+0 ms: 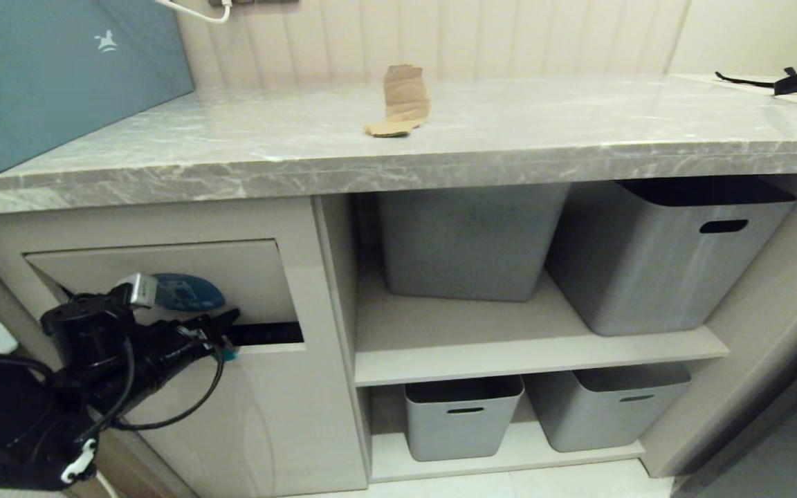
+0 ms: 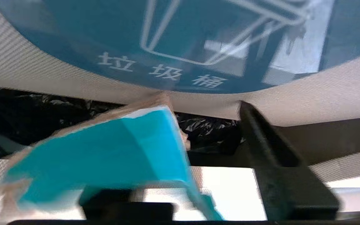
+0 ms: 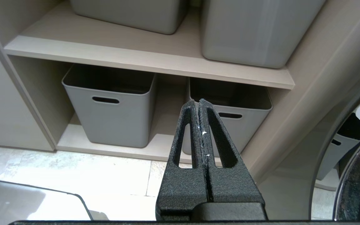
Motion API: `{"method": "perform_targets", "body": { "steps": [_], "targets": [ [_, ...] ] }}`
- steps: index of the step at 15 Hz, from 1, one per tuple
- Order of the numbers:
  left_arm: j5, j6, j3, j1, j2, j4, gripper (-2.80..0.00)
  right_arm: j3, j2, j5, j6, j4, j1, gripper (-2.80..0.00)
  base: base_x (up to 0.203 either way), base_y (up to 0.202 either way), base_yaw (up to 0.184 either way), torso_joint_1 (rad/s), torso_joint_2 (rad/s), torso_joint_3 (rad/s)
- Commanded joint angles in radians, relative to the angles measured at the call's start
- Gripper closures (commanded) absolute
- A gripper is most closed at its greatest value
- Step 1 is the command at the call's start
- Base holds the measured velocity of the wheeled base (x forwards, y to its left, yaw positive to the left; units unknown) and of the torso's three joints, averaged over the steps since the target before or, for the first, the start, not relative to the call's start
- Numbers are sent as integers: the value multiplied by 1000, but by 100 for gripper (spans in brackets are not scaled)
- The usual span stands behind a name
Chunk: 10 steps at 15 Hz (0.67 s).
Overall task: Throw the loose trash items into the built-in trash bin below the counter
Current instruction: Put the garbage in the trash can
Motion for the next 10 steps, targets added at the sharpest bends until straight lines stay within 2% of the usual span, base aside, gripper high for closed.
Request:
{"method": "perform_targets", "body": {
  "steps": [1,10],
  "targets": [
    [-1,-6,-19,0,-1,2,-280,0,1,1,-1,0,0,0,0,0,0,0,0,0],
    [0,-8,-92,-9,49,1,-280,0,1,1,-1,0,0,0,0,0,0,0,0,0]
  ]
}}
